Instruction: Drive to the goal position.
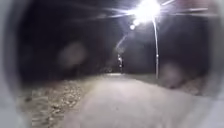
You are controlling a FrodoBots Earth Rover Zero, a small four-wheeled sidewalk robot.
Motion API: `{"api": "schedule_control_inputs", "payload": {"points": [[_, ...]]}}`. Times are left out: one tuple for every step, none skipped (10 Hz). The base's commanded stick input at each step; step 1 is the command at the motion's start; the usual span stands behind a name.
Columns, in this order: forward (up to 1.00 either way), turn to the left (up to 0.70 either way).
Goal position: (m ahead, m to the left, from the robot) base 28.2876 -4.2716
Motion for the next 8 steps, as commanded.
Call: {"api": "schedule_control_inputs", "payload": {"points": [[1.00, 0.03], [1.00, 0.01], [1.00, 0.00], [1.00, 0.00], [1.00, 0.00], [1.00, 0.00], [1.00, 0.00], [1.00, 0.02]]}}
